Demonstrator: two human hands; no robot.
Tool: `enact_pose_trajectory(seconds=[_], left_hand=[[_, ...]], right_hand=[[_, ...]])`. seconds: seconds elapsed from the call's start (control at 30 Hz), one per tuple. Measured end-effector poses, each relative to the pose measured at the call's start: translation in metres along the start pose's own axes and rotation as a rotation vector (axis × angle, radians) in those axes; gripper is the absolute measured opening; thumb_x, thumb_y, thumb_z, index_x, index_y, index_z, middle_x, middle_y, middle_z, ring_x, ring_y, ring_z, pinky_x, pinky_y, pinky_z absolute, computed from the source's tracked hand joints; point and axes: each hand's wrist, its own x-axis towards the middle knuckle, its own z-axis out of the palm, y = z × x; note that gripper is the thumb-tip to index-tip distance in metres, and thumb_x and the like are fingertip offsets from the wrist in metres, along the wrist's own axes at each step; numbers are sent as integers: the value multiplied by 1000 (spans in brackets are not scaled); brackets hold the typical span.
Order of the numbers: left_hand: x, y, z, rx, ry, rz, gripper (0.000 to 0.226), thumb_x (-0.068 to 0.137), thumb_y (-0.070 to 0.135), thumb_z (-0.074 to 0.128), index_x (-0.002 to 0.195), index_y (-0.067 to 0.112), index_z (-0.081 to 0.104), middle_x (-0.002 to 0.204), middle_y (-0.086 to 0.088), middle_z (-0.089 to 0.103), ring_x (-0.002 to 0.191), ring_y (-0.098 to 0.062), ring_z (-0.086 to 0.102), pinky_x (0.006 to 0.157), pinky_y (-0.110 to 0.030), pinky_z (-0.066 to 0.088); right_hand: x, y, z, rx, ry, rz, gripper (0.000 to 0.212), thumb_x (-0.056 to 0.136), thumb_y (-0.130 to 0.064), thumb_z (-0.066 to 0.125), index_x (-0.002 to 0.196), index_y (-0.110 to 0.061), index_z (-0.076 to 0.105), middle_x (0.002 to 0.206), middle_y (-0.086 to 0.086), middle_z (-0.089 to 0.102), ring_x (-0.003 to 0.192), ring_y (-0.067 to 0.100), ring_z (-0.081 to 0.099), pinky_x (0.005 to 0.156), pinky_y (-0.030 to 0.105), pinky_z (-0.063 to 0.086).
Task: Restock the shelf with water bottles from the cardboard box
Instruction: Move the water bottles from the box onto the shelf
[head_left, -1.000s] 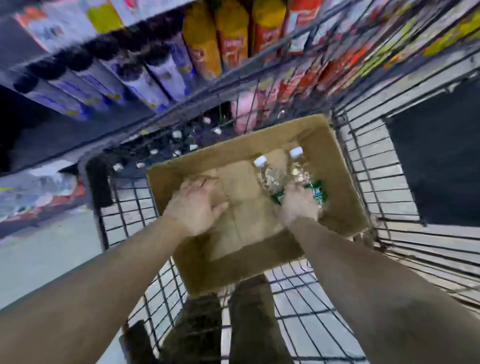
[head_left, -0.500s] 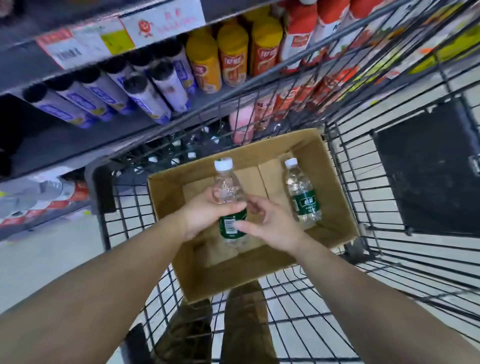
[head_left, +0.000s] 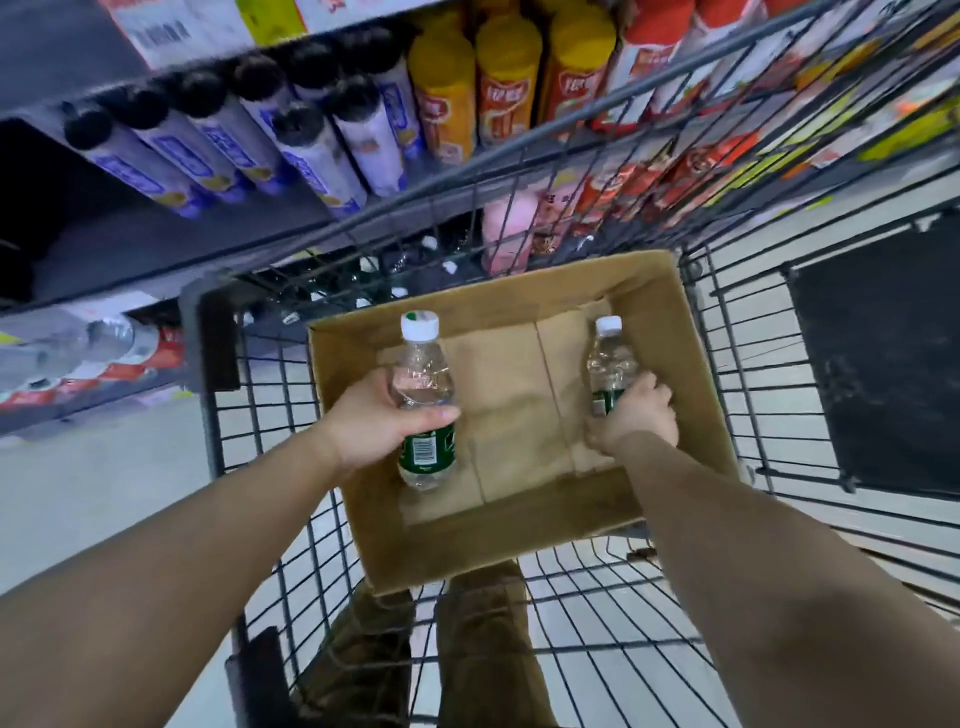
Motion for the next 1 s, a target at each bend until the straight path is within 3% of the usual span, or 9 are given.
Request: enact_pose_trajectory(seconds=[0.13, 0.23, 0.33, 0.43, 0.5, 0.63, 0.83, 0.93, 1.0], left_hand=[[-22, 12, -4, -63, 21, 54, 70, 56, 46, 86, 118, 20, 65, 108, 3, 75, 100, -12, 71, 96, -34, 52], [-51, 18, -13, -114, 26, 62, 43, 72, 27, 86, 110, 20, 68, 106, 0, 76, 100, -16, 71, 101, -39, 51], [-98, 25, -29, -146, 56, 82, 27, 78, 17, 81, 99, 23, 65, 100, 2, 74, 94, -14, 70, 102, -39, 50], [-140, 22, -54, -220, 103, 92, 42, 80, 19, 80, 110, 13, 52, 100, 9, 62, 88, -2, 61, 79, -15, 53], [-175, 14, -82, -233, 142, 99, 64, 75, 32, 85, 121, 10, 46, 115, 5, 62, 99, -8, 62, 77, -19, 52], [-244, -7, -146, -277, 233, 169, 24, 84, 19, 78, 88, 19, 54, 80, 16, 71, 78, -5, 66, 57, -18, 46], [-373, -84, -277, -337, 461, 306, 70, 57, 47, 91, 109, 15, 58, 112, -6, 70, 98, -21, 69, 90, -43, 56], [-450, -135, -348, -414, 570, 356, 54, 73, 38, 85, 113, 14, 57, 103, 4, 66, 88, -8, 64, 69, -17, 54], [-498, -171, -395, -454, 644, 364, 66, 67, 46, 87, 118, 17, 58, 107, 4, 67, 92, -10, 64, 77, -24, 55]], right_hand=[[-32, -12, -11, 129, -189, -30, 79, 78, -31, 78, 138, -8, 32, 129, 13, 54, 117, 29, 54, 89, 33, 45], [-83, -28, -23, 156, -304, -143, 87, 79, -24, 79, 147, -12, 25, 131, 10, 55, 110, 25, 57, 72, 18, 42], [-134, -45, -31, 204, -389, -226, 58, 76, -15, 80, 124, -12, 47, 114, 7, 62, 83, 18, 58, 55, 11, 44], [-182, -72, -44, 231, -411, -351, 54, 66, -18, 85, 108, -13, 51, 104, 7, 65, 94, 24, 65, 71, 24, 54], [-227, -100, -58, 230, -406, -459, 57, 68, -13, 83, 109, -17, 44, 101, 4, 62, 87, 20, 63, 62, 22, 50], [-313, -164, -68, 245, -334, -681, 63, 67, -10, 83, 117, -13, 45, 108, 1, 62, 94, 18, 62, 64, 19, 48], [-480, -280, -32, 233, -246, -1009, 73, 64, -25, 90, 121, -17, 46, 113, -3, 62, 103, 13, 61, 83, 26, 46], [-572, -342, 7, 229, -273, -1145, 73, 64, -27, 90, 122, -18, 46, 112, -4, 63, 98, 13, 63, 82, 31, 53], [-630, -383, 33, 230, -297, -1232, 78, 63, -31, 90, 125, -18, 45, 119, -3, 63, 105, 14, 62, 91, 35, 52]])
